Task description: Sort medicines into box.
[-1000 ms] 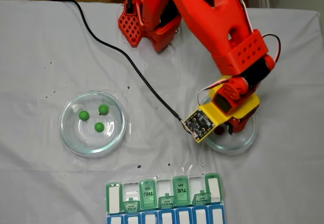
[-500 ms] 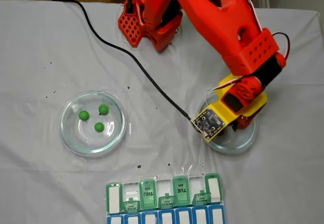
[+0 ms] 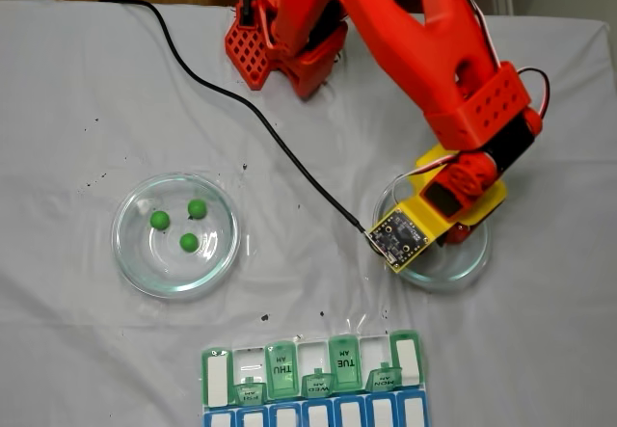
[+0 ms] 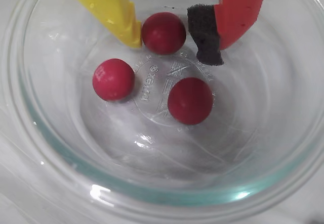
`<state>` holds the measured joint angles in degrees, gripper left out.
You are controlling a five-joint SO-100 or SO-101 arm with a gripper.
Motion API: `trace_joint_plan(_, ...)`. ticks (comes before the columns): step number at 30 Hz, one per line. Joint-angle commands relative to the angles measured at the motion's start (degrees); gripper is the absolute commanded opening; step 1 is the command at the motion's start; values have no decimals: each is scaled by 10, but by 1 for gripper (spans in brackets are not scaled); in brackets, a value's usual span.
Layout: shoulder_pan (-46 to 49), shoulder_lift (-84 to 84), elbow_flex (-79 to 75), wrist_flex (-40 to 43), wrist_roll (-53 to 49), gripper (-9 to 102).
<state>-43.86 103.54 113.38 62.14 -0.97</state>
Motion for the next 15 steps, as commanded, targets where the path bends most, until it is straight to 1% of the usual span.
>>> trace_joint_plan(1, -8, 6, -22, -3, 3, 18)
trace_joint_plan(4, -10, 14, -18, -4, 2, 14)
trace_joint_plan(8, -12, 22, -14, -3, 1, 12)
trace_joint_plan(15, -22, 42, -19, 23, -2, 14)
